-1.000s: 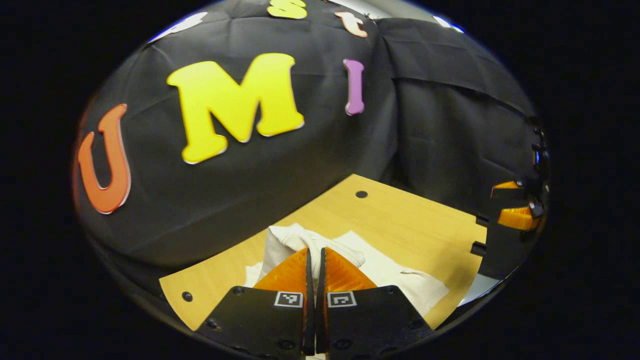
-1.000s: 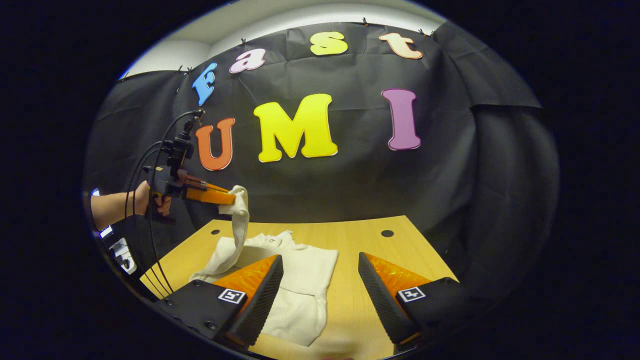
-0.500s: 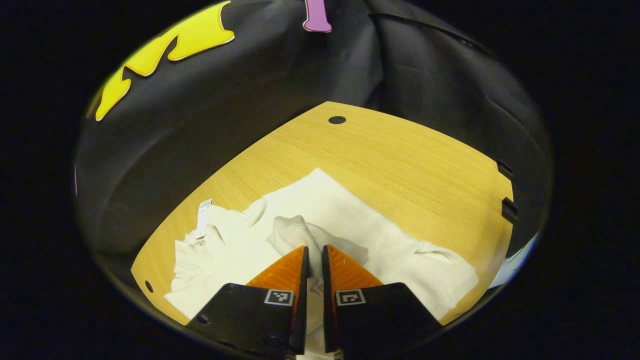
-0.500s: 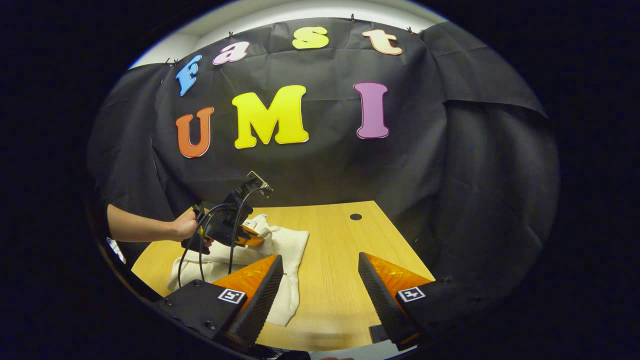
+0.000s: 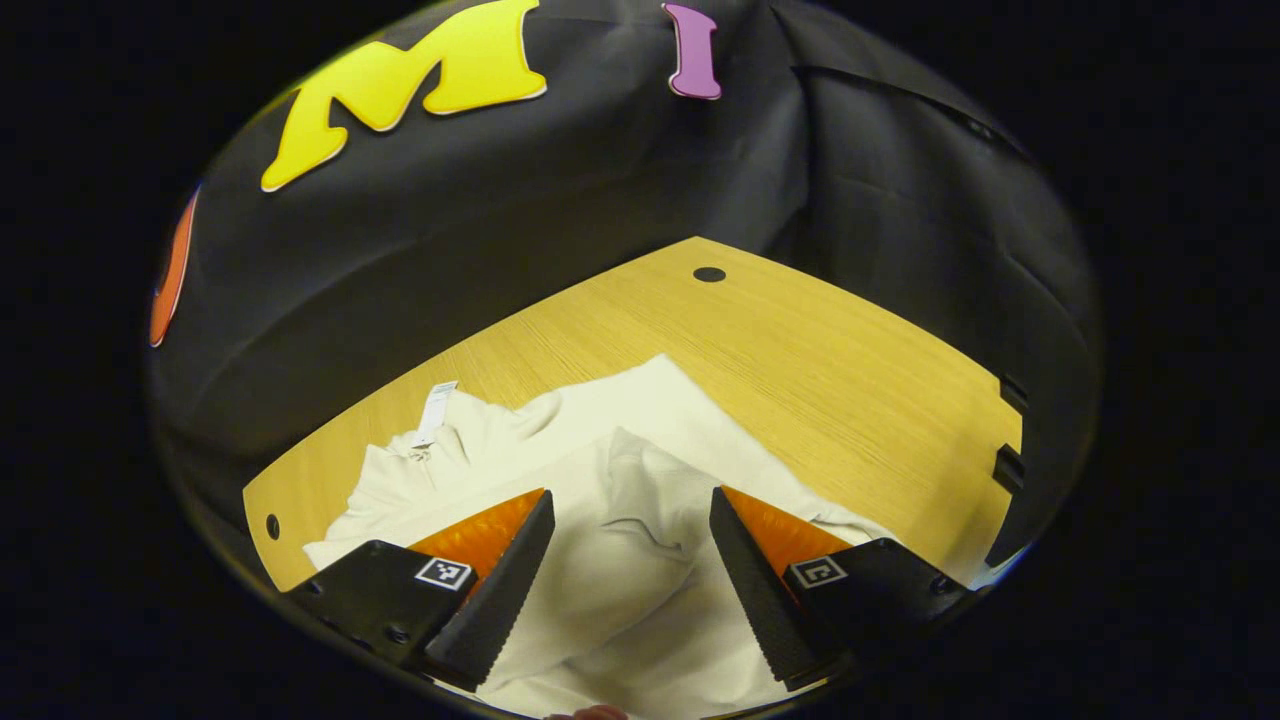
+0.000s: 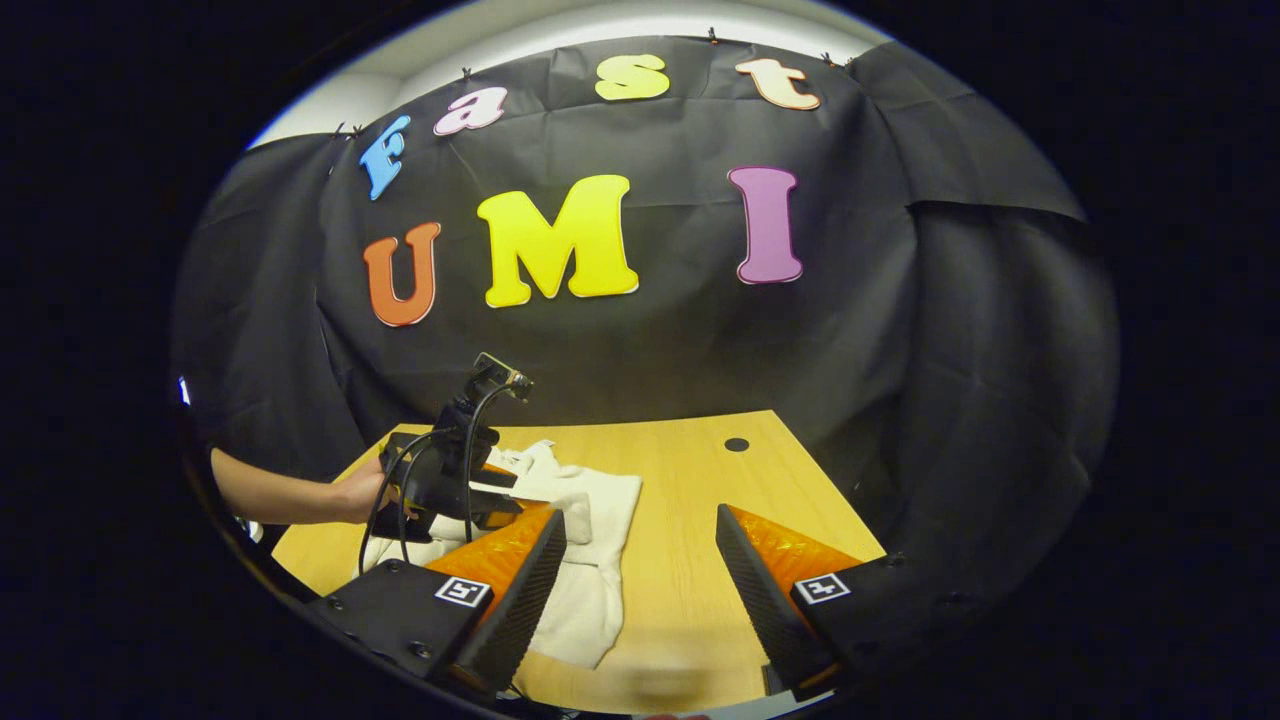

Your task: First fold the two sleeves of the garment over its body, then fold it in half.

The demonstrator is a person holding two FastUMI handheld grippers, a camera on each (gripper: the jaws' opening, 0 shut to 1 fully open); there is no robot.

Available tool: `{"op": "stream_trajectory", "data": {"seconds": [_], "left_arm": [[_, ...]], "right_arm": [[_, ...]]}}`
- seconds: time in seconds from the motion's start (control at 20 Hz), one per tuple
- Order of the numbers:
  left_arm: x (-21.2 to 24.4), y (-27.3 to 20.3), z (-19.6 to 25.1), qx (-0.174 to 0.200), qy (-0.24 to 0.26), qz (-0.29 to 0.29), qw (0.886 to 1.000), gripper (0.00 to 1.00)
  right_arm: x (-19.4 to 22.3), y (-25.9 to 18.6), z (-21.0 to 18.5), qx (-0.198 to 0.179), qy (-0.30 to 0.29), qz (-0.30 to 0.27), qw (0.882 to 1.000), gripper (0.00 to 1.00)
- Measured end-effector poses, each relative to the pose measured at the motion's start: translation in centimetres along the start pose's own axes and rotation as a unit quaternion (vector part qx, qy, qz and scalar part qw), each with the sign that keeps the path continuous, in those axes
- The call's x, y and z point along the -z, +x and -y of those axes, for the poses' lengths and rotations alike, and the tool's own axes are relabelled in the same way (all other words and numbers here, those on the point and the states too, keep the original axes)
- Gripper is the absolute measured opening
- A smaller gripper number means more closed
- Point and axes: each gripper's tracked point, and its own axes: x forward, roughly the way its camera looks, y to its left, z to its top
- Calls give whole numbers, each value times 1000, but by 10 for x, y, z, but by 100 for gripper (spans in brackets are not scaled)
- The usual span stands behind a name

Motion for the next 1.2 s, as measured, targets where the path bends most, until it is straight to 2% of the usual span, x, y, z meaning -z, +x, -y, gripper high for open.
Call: {"op": "stream_trajectory", "data": {"seconds": [0.2, 0.45, 0.65, 0.8, 0.95, 1.05, 1.2], "left_arm": [[-15, -63, -19, -40, -46, 58, 996, 98], [3, -141, -46, -96, -107, 91, 985, 99], [45, -188, -60, -127, -151, 85, 977, 99], [94, -207, -70, -151, -184, 54, 970, 99], [147, -216, -51, -132, -233, 2, 963, 99], [186, -223, -41, -117, -272, -44, 954, 99], [242, -229, -26, -81, -327, -113, 935, 99]], "right_arm": [[-7, 19, -32, -31, -19, 7, 999, 94], [-5, 36, -71, -67, -44, 5, 997, 94], [15, 42, -85, -81, -48, -26, 995, 94], [40, 42, -86, -88, -40, -65, 993, 94], [74, 43, -82, -82, -32, -112, 990, 94], [110, 43, -69, -65, -24, -172, 983, 94], [183, 27, -38, -24, 14, -302, 953, 93]]}}
